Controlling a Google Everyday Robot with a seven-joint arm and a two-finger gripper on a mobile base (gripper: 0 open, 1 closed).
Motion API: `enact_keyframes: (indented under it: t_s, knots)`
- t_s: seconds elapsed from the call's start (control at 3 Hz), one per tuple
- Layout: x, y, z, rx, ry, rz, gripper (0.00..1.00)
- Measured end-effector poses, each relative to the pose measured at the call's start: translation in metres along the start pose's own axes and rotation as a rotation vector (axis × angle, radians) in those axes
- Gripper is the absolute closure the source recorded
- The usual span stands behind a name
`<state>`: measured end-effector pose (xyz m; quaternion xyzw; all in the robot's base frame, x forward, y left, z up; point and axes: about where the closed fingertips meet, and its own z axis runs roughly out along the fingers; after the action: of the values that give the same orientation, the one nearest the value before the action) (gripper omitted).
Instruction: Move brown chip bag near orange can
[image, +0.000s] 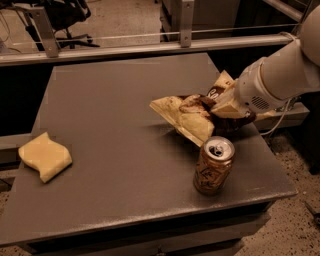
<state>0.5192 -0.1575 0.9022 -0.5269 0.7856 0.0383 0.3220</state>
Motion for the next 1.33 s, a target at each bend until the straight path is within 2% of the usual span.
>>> enact_keyframes:
  t_s: [0.33, 0.67, 1.0, 1.33]
  knots:
    - [0.0001, 0.0023, -0.0082, -0.006, -0.004, -0.014, 1.00]
    - [0.0002, 0.0054, -0.0083, -0.021, -0.001, -0.022, 0.82]
    - [0.0016, 0.0096, -0.0049, -0.040, 0.004, -0.031, 0.50]
    - [0.0031, 0.0099, -0.0036, -0.046, 0.007, -0.035, 0.27]
